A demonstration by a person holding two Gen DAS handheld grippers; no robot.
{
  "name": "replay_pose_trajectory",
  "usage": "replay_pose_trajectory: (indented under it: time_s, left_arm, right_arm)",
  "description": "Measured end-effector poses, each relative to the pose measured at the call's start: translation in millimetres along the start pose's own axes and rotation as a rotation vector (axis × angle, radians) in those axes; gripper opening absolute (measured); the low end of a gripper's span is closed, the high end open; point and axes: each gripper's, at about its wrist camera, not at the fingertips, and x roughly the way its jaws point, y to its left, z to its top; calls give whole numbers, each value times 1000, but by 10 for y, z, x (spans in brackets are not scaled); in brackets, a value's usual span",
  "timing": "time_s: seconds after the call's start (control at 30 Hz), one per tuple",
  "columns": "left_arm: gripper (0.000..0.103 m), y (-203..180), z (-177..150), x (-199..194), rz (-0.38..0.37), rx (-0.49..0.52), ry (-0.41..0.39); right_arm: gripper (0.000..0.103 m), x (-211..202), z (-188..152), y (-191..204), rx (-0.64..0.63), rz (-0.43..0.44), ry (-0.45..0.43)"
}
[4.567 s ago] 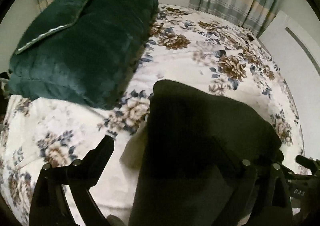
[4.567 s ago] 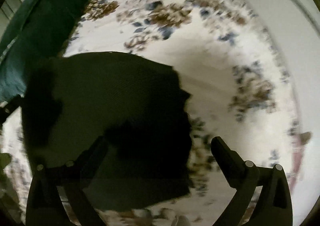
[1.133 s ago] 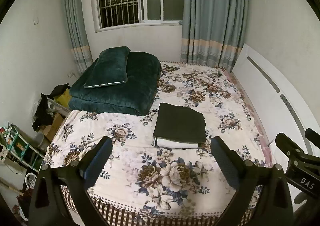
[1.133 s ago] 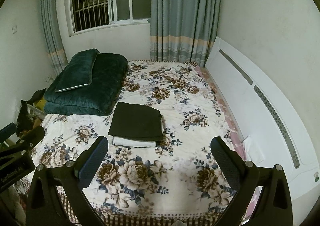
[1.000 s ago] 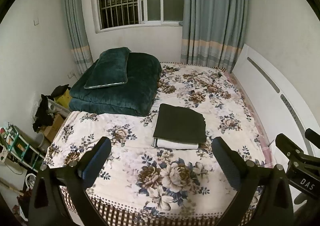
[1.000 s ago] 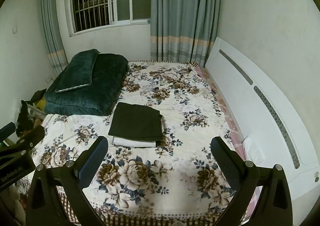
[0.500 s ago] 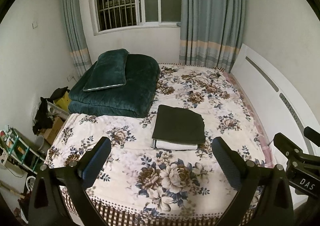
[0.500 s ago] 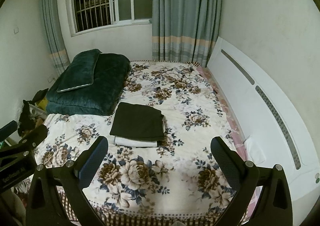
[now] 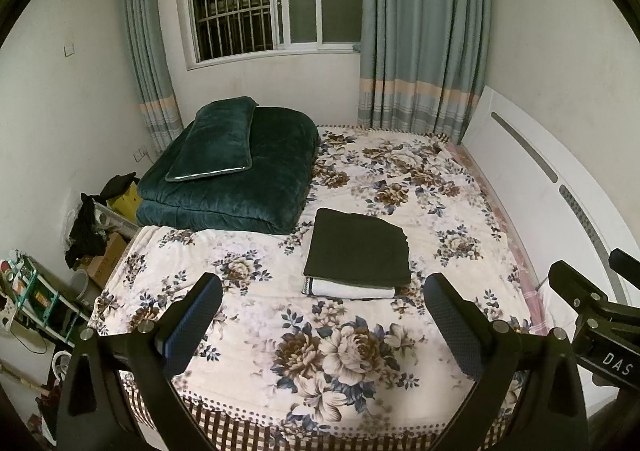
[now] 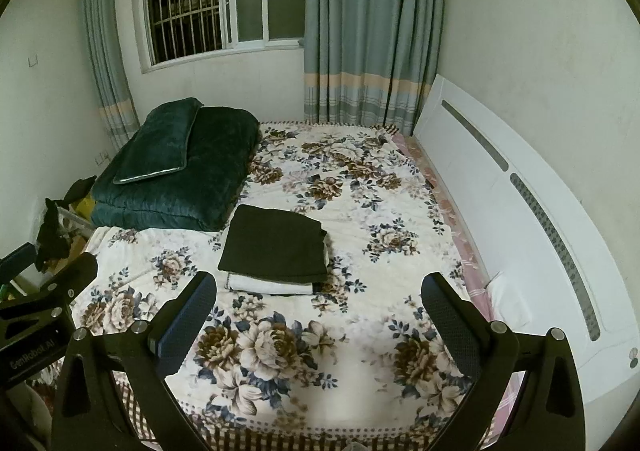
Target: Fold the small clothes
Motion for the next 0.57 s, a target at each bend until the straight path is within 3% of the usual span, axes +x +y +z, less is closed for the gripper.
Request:
replay_pose_trajectory:
  time_s: [0.57]
  left_arm:
    - [103, 67, -21, 4, 21, -18, -20]
  right_arm:
    - [103, -29, 21, 50, 7, -2, -3]
